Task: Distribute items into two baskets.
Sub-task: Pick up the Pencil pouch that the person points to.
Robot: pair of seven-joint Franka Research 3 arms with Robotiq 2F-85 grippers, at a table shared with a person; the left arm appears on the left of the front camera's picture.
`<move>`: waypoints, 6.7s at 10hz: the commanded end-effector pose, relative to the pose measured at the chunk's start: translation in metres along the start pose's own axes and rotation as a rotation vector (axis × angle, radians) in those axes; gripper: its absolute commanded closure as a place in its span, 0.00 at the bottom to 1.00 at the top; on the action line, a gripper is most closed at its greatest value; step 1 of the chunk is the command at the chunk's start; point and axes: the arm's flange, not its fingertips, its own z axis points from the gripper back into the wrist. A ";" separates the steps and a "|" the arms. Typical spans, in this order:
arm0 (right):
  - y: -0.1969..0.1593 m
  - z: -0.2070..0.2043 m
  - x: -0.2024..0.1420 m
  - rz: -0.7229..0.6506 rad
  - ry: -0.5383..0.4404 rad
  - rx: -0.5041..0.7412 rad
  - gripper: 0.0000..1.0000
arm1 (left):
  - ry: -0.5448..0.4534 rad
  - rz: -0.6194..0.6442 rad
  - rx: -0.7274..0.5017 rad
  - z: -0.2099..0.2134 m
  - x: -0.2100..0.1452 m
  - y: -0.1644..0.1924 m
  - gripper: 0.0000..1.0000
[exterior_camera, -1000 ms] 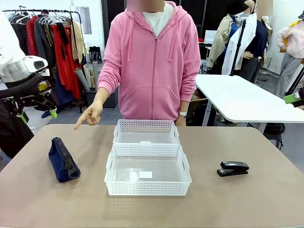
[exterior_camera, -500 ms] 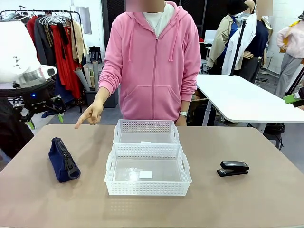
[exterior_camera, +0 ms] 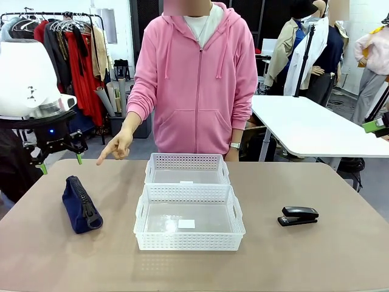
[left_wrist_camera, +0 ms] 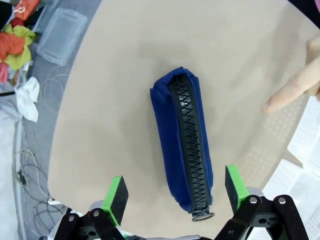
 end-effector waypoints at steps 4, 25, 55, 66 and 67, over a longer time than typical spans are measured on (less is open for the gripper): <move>0.000 0.000 0.001 0.007 -0.021 0.023 0.00 | 0.041 -0.012 0.026 -0.029 -0.013 -0.003 0.00; 0.000 0.000 0.001 0.007 -0.021 0.023 0.00 | 0.164 -0.031 0.000 -0.108 -0.012 -0.004 0.00; 0.000 0.000 0.001 0.007 -0.021 0.023 0.00 | 0.203 -0.533 0.089 -0.035 -0.004 -0.019 1.00; 0.000 0.000 0.001 0.007 -0.021 0.023 0.00 | 0.153 -0.992 -0.008 0.144 -0.043 -0.026 1.00; 0.000 0.000 0.001 0.007 -0.021 0.023 0.00 | 0.160 -1.006 -0.010 0.144 -0.042 -0.027 1.00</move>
